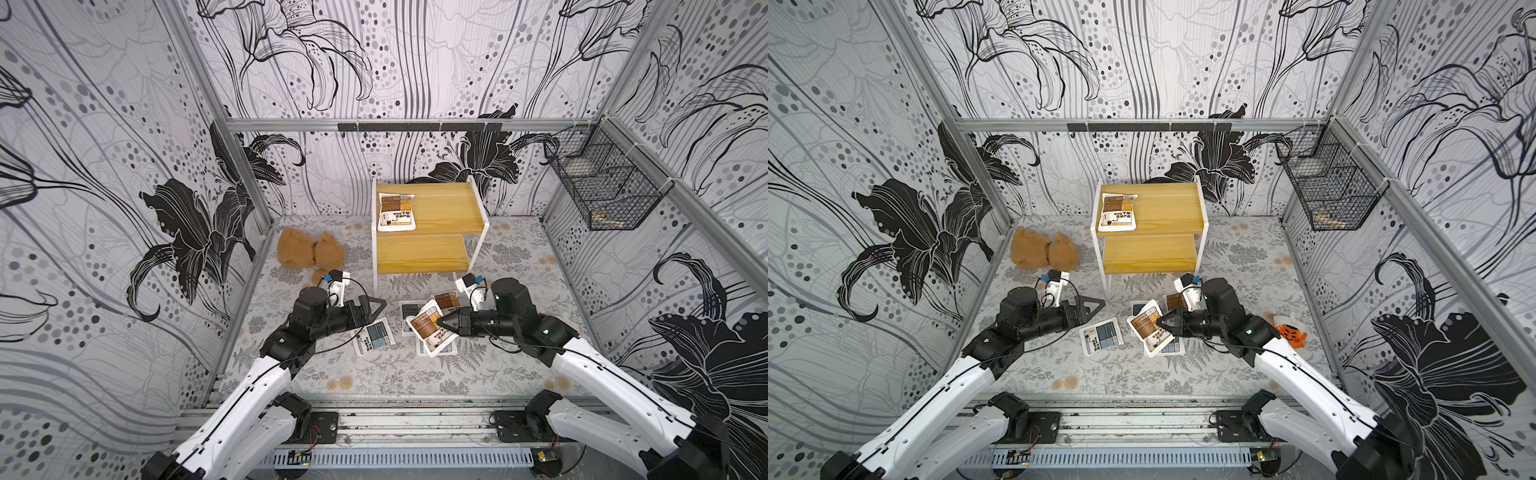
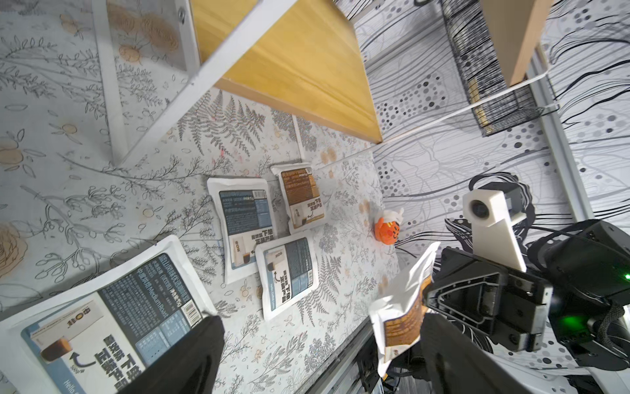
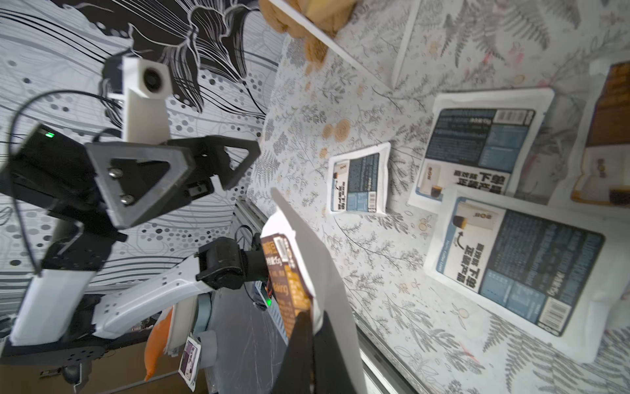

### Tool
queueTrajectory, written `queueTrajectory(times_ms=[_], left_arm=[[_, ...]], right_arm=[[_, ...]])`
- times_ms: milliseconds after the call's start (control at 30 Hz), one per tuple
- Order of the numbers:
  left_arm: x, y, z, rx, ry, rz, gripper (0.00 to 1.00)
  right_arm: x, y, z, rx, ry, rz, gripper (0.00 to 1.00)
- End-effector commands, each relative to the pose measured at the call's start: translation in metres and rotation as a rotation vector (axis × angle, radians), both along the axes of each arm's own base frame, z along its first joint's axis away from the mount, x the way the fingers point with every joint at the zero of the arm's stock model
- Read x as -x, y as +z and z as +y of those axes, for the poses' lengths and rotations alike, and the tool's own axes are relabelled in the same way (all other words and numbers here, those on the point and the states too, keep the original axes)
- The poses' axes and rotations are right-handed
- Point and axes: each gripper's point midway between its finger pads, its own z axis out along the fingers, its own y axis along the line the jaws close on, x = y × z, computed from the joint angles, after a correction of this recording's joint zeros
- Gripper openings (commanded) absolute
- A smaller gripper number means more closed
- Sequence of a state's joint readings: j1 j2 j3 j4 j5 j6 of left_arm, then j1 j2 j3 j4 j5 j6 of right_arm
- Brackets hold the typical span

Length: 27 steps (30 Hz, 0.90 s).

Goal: Place the bagged coffee beans on the shelf by color
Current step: Place the bagged coffee beans on the shelf.

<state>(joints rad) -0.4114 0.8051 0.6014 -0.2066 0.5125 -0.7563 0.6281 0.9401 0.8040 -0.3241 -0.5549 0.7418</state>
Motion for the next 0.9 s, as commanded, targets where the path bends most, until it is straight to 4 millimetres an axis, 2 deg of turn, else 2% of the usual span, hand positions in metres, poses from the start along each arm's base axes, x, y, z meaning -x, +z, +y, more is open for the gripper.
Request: queueTrajectory(times_ms=[0,133,200,367,467,533,600,667,867], left_arm=[[-0.007,0.032,0.002,0.086,0.038,-0.118,0.95],[-0.005,0.053,0.004,0.103,0.04,-0.192,0.95],[-0.003,0.056,0.006,0.108,0.042,-0.214,0.96],[0.005,0.059,0.017,0.105,0.085,-0.243,0.96],[0.008,0.06,0.024,0.072,0.111,-0.243,0.96],[0.01,0.059,0.029,0.048,0.128,-0.238,0.96],[0.012,0.062,0.032,0.042,0.137,-0.244,0.96],[0.013,0.063,0.034,0.039,0.147,-0.25,0.97],[0.013,0.074,0.034,0.051,0.147,-0.261,0.97]], right_arm=[[0.005,0.046,-0.005,-0.039,-0.014,-0.056,0.05],[0.006,0.097,-0.004,-0.127,-0.017,-0.122,0.06],[0.005,0.123,-0.001,-0.159,-0.004,-0.16,0.05],[0.0,0.205,0.006,-0.235,0.026,-0.302,0.06],[-0.013,0.239,0.016,-0.224,0.042,-0.359,0.06],[-0.03,0.257,0.023,-0.2,0.038,-0.386,0.06],[-0.05,0.266,0.027,-0.178,0.025,-0.395,0.06],[-0.079,0.269,0.024,-0.156,-0.026,-0.381,0.06],[-0.156,0.268,-0.008,-0.135,-0.216,-0.32,0.06]])
